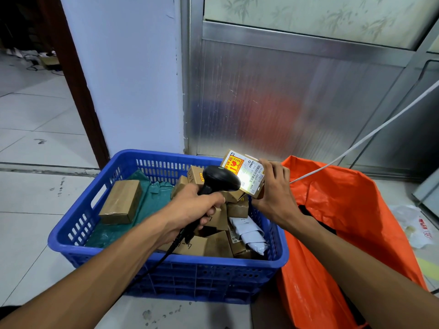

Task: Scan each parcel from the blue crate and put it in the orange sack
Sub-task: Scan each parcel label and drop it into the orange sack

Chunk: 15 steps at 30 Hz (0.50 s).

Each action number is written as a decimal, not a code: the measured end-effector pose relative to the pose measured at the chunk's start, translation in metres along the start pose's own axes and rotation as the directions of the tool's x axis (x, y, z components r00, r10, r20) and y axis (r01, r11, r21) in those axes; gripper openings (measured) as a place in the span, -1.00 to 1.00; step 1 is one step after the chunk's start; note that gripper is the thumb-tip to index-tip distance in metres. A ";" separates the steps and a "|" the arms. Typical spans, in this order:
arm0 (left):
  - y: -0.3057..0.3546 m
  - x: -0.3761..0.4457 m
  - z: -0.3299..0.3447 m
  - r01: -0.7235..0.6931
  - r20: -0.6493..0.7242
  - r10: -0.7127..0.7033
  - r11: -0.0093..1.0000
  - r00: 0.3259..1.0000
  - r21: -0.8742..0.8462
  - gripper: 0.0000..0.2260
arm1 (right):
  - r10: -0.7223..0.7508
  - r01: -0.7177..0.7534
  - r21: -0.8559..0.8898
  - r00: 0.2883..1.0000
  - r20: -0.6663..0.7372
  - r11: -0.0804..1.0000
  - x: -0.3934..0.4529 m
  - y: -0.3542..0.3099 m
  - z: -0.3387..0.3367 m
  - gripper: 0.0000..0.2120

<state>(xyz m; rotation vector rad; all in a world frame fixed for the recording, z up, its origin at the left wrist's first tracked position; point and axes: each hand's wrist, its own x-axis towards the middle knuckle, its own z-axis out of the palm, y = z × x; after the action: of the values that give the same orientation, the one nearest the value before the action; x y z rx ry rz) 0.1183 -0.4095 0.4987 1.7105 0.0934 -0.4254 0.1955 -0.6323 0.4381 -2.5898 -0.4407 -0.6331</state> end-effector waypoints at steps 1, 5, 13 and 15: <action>0.000 0.000 0.000 0.001 0.009 -0.001 1.000 1.000 -0.004 -0.85 | -0.001 0.001 -0.002 1.000 0.001 1.000 0.000 0.000 0.000 -0.07; 0.001 -0.001 -0.001 0.012 0.001 -0.012 1.000 1.000 -0.022 -0.86 | 0.002 -0.002 -0.004 1.000 0.002 1.000 0.000 0.000 0.000 -0.08; 0.001 -0.001 -0.003 0.003 -0.021 -0.004 1.000 1.000 -0.008 -0.85 | 0.008 -0.008 -0.011 1.000 0.006 1.000 0.001 0.001 0.001 -0.08; 0.002 -0.001 -0.003 0.004 -0.017 -0.004 1.000 1.000 -0.005 -0.85 | 0.007 -0.007 -0.010 1.000 0.010 1.000 0.000 0.001 0.000 -0.08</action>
<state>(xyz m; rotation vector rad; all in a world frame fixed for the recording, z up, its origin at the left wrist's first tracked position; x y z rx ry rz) 0.1183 -0.4071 0.5010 1.7092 0.1107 -0.4132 0.1962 -0.6327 0.4377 -2.6040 -0.4329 -0.6217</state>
